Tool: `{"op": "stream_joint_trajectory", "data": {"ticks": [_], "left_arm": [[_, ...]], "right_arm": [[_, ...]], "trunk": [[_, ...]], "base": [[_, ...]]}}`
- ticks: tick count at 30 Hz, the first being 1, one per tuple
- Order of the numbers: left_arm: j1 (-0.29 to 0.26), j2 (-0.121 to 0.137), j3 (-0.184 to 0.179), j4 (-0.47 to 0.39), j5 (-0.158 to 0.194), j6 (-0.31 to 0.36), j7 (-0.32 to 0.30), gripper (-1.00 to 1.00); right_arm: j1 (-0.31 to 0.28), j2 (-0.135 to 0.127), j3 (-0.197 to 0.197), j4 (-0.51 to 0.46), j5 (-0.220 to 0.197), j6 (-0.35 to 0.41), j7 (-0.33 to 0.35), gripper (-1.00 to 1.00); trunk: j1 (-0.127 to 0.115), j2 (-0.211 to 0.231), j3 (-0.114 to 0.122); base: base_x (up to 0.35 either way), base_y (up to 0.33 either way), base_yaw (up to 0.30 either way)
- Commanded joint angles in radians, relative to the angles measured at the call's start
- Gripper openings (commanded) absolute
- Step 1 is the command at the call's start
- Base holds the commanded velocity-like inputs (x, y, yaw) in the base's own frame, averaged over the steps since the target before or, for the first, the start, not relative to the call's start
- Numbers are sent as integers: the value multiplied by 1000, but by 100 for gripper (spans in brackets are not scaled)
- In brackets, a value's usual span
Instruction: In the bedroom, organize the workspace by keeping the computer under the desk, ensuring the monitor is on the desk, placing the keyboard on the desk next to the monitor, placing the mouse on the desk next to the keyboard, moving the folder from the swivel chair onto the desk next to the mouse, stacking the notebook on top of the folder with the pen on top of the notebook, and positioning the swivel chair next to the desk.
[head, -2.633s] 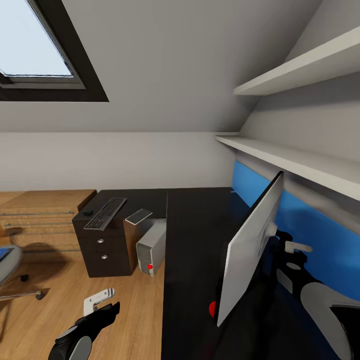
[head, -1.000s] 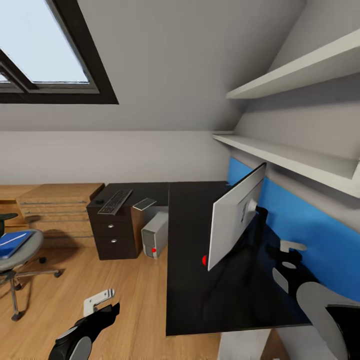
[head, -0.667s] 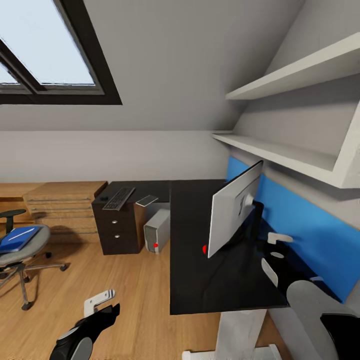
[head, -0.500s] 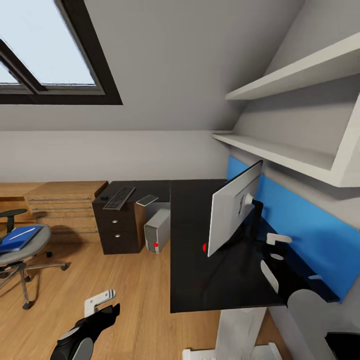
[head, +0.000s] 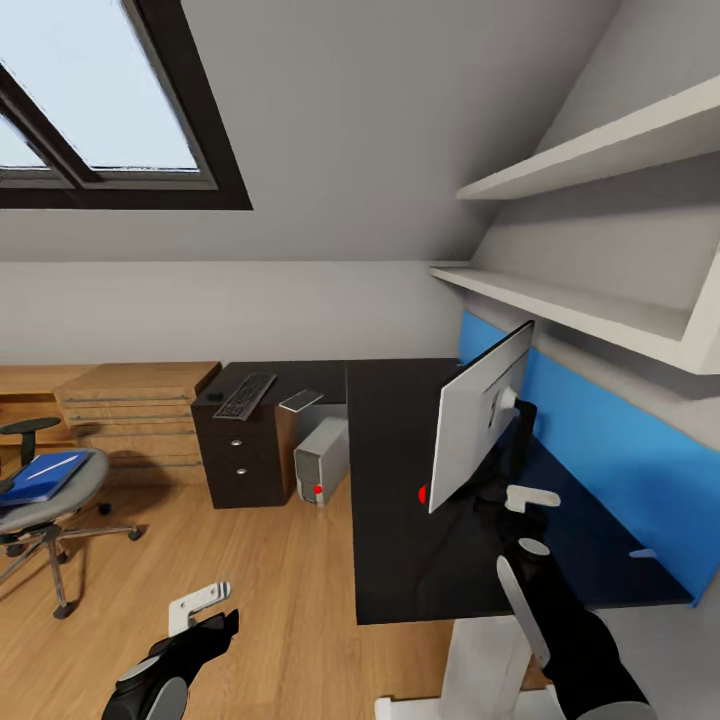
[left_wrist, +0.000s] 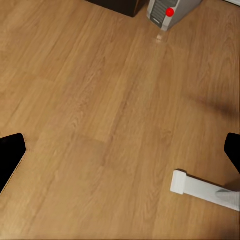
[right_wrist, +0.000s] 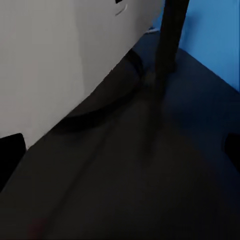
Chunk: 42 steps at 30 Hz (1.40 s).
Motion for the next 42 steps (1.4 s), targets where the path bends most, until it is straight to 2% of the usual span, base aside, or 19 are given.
{"op": "stream_joint_trajectory", "data": {"ticks": [1,3,4,6,7,11,21,25,27,29,32,33,35,38,39,42], "left_arm": [[-1,1,-2,-1,10,0,10,100],[0,1,-2,0,10,0,11,100],[0,1,-2,0,10,0,10,100],[-1,1,-2,0,10,1,10,100],[0,1,-2,0,10,0,10,100],[0,1,-2,1,10,0,10,100],[0,1,-3,2,11,0,10,100],[-1,0,-4,19,11,-1,10,100],[0,-1,-4,38,10,0,10,100],[-1,-1,-4,53,9,0,10,100],[-1,-2,-4,58,9,0,10,100],[0,-2,-4,60,9,-1,10,100],[-1,-2,-4,61,9,-1,9,100],[0,-2,-4,62,9,-1,9,100],[-1,-2,-4,64,9,-1,9,100],[-1,-3,-4,64,9,-1,9,100]], "right_arm": [[1,-1,9,-4,-10,-2,-11,100],[8,0,21,-19,-10,-31,-11,100],[32,1,32,-44,-10,-56,-11,100],[54,1,47,-70,-10,-65,-11,100],[71,1,67,-99,-10,-70,-12,100],[88,1,97,-126,-10,-74,-14,100],[95,2,113,-137,-10,-76,-52,100],[95,5,130,-137,-10,-106,-136,100],[95,7,157,-135,-10,-155,-198,100],[95,9,212,-128,-9,-243,-278,100],[95,9,255,-118,-8,-306,-329,100],[95,9,283,-109,-6,-334,-358,100],[95,8,308,-101,0,-352,-383,100],[95,8,346,-88,47,-373,-434,100],[95,8,356,-82,96,-380,-465,100],[95,8,358,-75,110,-381,-473,100]], "trunk": [[0,-1,-1],[0,-1,-1],[0,-1,-1],[0,-1,-1],[0,-1,-1],[0,-1,-1],[0,-1,-1],[0,-1,-1],[0,-1,-1],[0,-1,-1],[0,-1,-1],[0,-1,-1],[0,-1,-1],[0,-1,-1],[0,-1,-1],[0,-1,-1]], "base": [[0,280,0],[0,290,0],[0,298,0],[0,298,0],[0,239,0],[0,122,0],[0,213,0],[0,90,0],[0,34,0],[0,16,0],[10,8,0],[105,4,0],[166,3,0],[251,1,0],[102,0,0],[66,0,0]]}}
